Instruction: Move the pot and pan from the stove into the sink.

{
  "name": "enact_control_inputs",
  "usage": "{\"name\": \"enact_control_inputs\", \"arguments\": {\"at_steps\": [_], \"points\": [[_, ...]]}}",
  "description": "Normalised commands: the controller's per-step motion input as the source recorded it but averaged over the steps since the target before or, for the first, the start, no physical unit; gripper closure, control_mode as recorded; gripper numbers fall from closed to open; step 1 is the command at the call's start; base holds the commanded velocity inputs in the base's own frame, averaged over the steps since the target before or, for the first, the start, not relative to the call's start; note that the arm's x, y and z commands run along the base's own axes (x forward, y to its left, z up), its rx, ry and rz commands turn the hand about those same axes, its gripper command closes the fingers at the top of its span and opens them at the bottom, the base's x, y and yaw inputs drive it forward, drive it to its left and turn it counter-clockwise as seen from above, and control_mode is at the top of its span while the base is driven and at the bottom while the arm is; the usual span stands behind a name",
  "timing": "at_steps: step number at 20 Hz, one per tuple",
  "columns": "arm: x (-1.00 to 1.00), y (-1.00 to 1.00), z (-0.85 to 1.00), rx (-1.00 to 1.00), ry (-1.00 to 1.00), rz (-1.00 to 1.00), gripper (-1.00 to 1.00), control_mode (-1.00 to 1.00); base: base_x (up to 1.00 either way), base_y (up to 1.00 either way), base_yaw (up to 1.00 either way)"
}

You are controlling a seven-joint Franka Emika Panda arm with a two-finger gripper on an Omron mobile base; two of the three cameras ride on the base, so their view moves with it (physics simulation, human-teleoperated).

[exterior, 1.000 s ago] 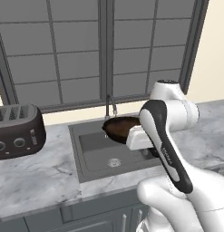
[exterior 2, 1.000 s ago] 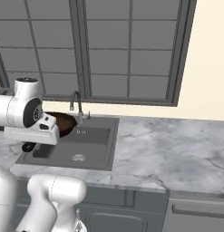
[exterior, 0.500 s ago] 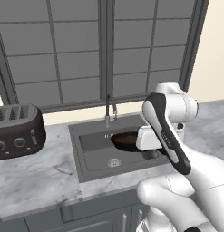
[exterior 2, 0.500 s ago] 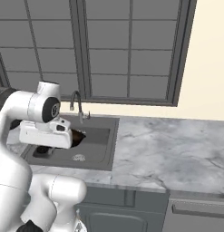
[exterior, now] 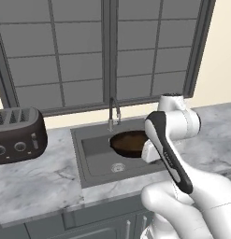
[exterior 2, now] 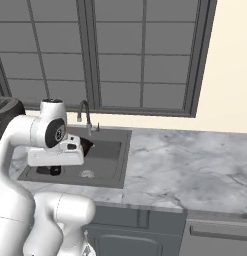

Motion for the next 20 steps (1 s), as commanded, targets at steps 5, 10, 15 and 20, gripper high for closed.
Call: {"name": "enact_control_inputs", "arguments": {"at_steps": [5, 10, 15, 20], "points": [[0.36, -0.05, -0.18, 0.0, -0.18, 0.12, 1.0, -1.0, 0.0, 0.0, 0.0], [0.23, -0.11, -0.22, 0.0, -0.05, 0.1, 1.0, -1.0, 0.0, 0.0, 0.0], [0.1, 0.0, -0.04, -0.01, 0.01, 0.0, 1.0, -1.0, 0.0, 0.0, 0.0], [0.42, -0.01, -0.2, -0.01, 0.08, 0.01, 1.0, -1.0, 0.0, 0.0, 0.0]]}}
